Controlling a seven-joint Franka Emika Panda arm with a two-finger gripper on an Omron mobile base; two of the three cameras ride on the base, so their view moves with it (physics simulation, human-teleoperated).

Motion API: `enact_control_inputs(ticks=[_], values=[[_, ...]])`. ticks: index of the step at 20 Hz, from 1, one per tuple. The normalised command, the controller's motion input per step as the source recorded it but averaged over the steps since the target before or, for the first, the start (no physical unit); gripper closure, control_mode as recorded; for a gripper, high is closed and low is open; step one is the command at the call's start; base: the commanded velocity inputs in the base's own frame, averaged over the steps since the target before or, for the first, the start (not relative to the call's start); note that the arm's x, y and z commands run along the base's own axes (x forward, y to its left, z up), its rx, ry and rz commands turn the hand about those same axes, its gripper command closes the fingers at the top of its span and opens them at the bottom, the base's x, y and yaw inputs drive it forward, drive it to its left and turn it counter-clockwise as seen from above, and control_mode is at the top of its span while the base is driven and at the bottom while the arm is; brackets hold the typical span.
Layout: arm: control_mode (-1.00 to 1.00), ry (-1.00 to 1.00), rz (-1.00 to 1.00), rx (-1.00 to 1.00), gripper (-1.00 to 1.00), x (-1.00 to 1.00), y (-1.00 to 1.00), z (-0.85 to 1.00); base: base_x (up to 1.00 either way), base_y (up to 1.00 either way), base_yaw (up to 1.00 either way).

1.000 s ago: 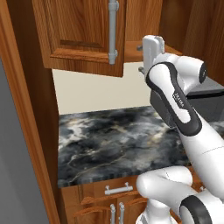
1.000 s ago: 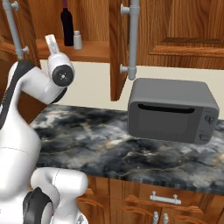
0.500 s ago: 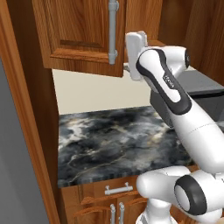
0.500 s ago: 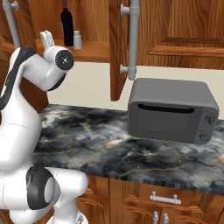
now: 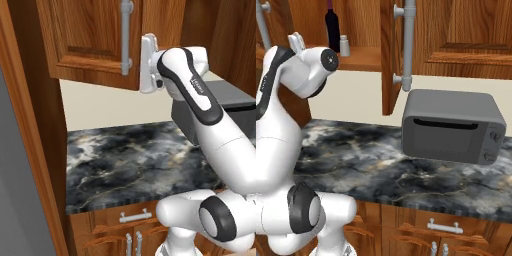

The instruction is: The dining table condiment station is running low on shaker. Refill the condiment station by opening the cabinet and taking the shaker from the cabinet and placing it on the dining table.

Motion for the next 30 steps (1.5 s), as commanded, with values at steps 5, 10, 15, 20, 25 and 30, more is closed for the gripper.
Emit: enact_control_inputs(ticks=[5,10,15,20,25,30], values=[[-1.00,-0.05,0.20,-0.01,-1.00,-0.85,0.72,0.00,0.00,0.00,0.00],[-1.00,-0.07,0.18,-0.03,-1.00,-0.74,0.74,0.00,0.00,0.00,0.00],[-1.00,-0.14,0.15,-0.06,-1.00,-0.75,0.62,0.00,0.00,0.00,0.00],[-1.00,-0.14,0.09,-0.08,-1.00,-0.46,0.53,0.00,0.00,0.00,0.00],[-1.00,-0.11,0.03,-0.06,-1.00,-0.04,0.45,0.00,0.00,0.00,0.00],[-1.00,-0.13,0.01,-0.07,-1.00,0.00,0.40,0.00,0.00,0.00,0.00]])
